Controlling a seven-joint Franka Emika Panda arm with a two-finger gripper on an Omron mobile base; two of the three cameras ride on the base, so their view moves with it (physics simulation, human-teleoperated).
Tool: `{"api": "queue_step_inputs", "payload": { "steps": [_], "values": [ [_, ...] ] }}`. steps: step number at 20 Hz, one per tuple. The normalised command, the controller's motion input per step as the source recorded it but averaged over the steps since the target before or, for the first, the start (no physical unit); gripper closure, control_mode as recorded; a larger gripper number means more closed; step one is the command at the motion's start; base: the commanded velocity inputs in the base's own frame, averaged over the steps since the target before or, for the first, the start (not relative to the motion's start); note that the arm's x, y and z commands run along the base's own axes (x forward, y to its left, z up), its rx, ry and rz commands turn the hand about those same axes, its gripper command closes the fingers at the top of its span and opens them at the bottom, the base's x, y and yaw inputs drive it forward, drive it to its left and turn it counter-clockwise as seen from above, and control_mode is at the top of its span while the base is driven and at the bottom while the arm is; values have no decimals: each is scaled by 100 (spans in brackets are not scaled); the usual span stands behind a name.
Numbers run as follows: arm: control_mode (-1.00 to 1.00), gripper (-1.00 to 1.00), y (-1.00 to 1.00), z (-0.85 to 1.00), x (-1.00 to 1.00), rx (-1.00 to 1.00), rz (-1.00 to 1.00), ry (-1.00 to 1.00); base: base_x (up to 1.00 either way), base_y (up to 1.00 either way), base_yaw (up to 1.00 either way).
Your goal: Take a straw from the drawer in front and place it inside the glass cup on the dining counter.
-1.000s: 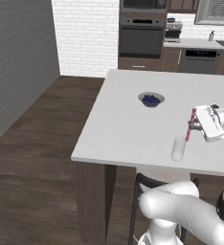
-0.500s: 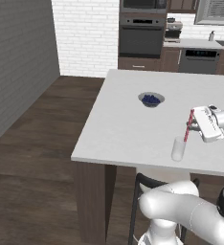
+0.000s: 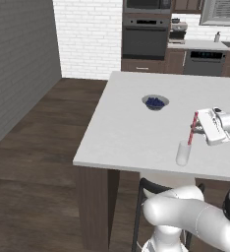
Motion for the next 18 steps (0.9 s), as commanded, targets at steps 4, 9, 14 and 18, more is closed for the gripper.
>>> {"api": "queue_step_inputs", "payload": {
  "steps": [4, 9, 14, 18],
  "values": [
    [-100, 100, -2, -2, 5, 0, 0, 0, 0, 0, 0],
    [-100, 100, -7, -7, 7, 0, 0, 0, 0, 0, 0],
    [-100, 100, -3, -10, 0, 0, 0, 0, 0, 0, 0],
    [-100, 100, -4, -5, 1, 0, 0, 0, 0, 0, 0]
  ]
}}
